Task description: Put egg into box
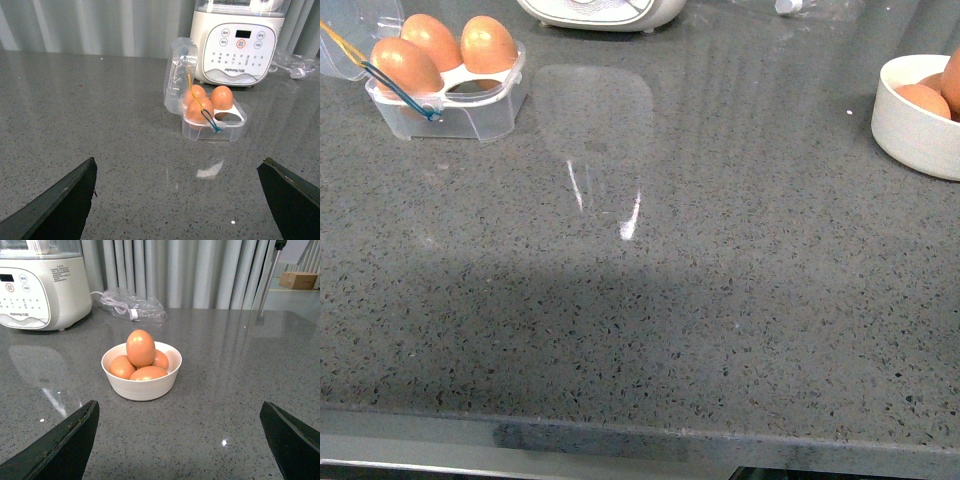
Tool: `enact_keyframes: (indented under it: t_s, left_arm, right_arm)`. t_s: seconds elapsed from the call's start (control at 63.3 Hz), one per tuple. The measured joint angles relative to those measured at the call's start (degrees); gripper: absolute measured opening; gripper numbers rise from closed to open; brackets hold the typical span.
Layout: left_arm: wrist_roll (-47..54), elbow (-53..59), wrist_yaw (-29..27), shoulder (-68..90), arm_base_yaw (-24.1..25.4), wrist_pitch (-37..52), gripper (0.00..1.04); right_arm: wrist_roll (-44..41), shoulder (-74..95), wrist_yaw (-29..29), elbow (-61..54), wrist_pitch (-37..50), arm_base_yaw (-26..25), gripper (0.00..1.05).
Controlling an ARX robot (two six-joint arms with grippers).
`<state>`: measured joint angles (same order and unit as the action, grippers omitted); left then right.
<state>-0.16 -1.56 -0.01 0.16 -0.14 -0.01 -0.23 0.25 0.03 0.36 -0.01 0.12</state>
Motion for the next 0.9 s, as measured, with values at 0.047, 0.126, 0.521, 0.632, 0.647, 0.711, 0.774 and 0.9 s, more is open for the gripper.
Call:
enact_keyframes:
  t_s: [0.047, 0.126, 0.521, 0.632, 0.647, 0.711, 0.774, 0.9]
  left_arm:
    - [0.00, 0.00, 0.00, 0.00, 0.00, 0.00, 0.98]
    - [0.00, 0.00, -0.02, 0.00, 0.00, 0.00, 0.98]
    - [0.00, 0.00, 0.00, 0.00, 0.00, 0.00, 0.98]
    - [0.00, 0.00, 0.00, 0.00, 0.00, 0.00, 0.98]
    - [0.00, 0.00, -0.02, 0.00, 0.00, 0.00, 0.98]
    - [0.00, 0.00, 0.00, 0.00, 0.00, 0.00, 0.98]
    - [0.00, 0.00, 0.00, 0.00, 0.00, 0.00, 0.98]
    - [0.00, 0.00, 0.00, 0.00, 0.00, 0.00, 0.98]
  right_arm:
    - [0.00, 0.00, 0.00, 0.00, 0.00, 0.00, 0.97]
    - [0.00, 0.00, 0.00, 0.00, 0.00, 0.00, 0.97]
    - [0.00, 0.00, 0.00, 0.00, 0.00, 0.02, 0.97]
    - [0.00, 0.00, 0.02, 0.00, 0.00, 0.00, 0.97]
    - [0.00, 0.00, 0.00, 0.00, 0.00, 0.00, 0.97]
    - [0.00, 0.00, 0.00, 0.00, 0.00, 0.00, 0.97]
    - [0.00, 0.00, 0.00, 0.00, 0.00, 0.00, 0.97]
    - [0.00, 0.00, 0.00, 0.00, 0.00, 0.00, 0.97]
